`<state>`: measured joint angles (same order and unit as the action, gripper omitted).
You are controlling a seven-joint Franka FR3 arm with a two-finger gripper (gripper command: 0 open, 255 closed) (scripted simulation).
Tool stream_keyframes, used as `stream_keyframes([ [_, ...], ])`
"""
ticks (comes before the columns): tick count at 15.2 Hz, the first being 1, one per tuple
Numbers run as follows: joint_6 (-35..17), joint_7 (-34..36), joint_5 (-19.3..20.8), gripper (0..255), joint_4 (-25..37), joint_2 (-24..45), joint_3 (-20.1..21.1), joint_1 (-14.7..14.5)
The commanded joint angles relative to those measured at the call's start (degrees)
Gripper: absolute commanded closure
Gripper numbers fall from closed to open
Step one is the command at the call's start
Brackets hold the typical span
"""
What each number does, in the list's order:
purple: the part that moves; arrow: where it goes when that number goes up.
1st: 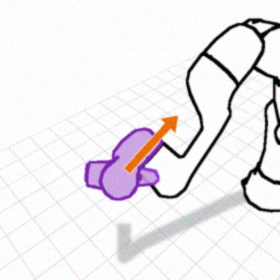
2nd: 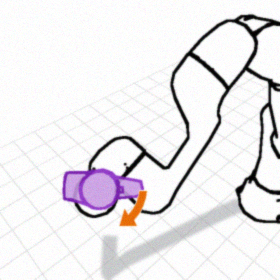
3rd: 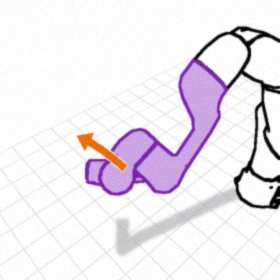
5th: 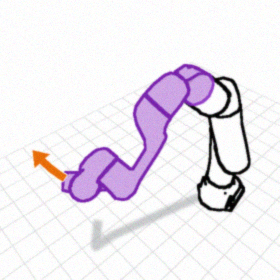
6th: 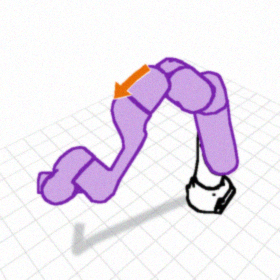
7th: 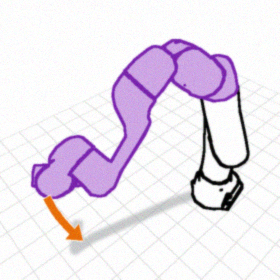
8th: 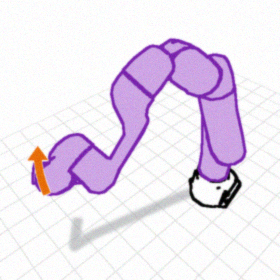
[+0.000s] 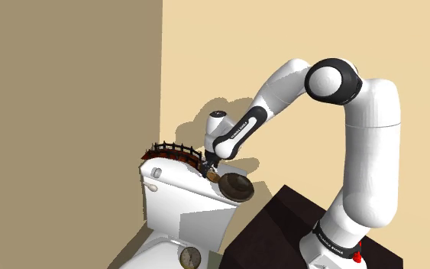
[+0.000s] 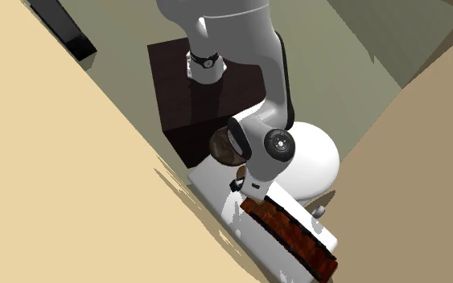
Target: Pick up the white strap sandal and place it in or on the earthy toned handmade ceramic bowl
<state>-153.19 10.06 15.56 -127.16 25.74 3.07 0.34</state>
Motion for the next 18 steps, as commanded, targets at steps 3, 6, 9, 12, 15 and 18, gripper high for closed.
stream_keyframes([
  [3, 0.0, 0.0, 0.0, 255, 0.0, 0.0, 0.0, 0.0],
  [6, 0.0, 0.0, 0.0, 255, 0.0, 0.0, 0.0, 0.0],
  [9, 0.0, 0.0, 0.0, 255, 0.0, 0.0, 0.0, 0.0],
  [12, 0.0, 0.0, 0.0, 255, 0.0, 0.0, 0.0, 0.0],
  [15, 1.7, -0.7, -0.7, 255, -0.4, -2.1, 0.5, 0.4],
  [18, 3.6, -1.3, -1.4, 255, -0.7, -4.3, 1.0, 0.7],
])
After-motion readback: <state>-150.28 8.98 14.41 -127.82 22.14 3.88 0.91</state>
